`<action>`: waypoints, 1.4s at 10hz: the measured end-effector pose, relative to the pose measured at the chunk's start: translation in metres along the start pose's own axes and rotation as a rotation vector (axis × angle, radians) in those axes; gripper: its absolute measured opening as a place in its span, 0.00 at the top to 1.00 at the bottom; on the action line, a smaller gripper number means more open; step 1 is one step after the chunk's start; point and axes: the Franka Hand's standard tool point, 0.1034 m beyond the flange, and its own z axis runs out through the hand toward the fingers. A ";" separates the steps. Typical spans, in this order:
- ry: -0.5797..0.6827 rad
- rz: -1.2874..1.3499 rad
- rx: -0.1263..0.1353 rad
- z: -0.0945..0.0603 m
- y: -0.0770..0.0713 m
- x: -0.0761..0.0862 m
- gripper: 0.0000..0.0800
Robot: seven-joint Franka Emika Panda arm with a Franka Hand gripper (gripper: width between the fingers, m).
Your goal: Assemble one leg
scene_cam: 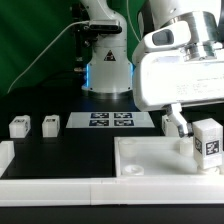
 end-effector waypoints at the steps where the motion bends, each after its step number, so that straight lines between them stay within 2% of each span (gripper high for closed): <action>1: 0.003 0.000 -0.002 -0.001 0.001 0.001 0.19; 5: -0.003 -0.006 -0.006 -0.016 0.011 0.015 0.19; 7: -0.023 -0.032 -0.010 -0.025 0.026 0.022 0.19; 10: -0.034 -0.029 -0.006 -0.024 0.025 0.021 0.19; 11: -0.134 -0.022 0.024 -0.022 0.020 0.013 0.19; 12: -0.218 -0.012 0.048 -0.022 0.021 0.015 0.19; 14: -0.416 0.022 0.100 -0.025 0.014 0.016 0.19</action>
Offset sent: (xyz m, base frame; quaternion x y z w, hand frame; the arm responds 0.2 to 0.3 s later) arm -0.0051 -0.0076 0.0186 0.0069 -0.0290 -0.0134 0.9995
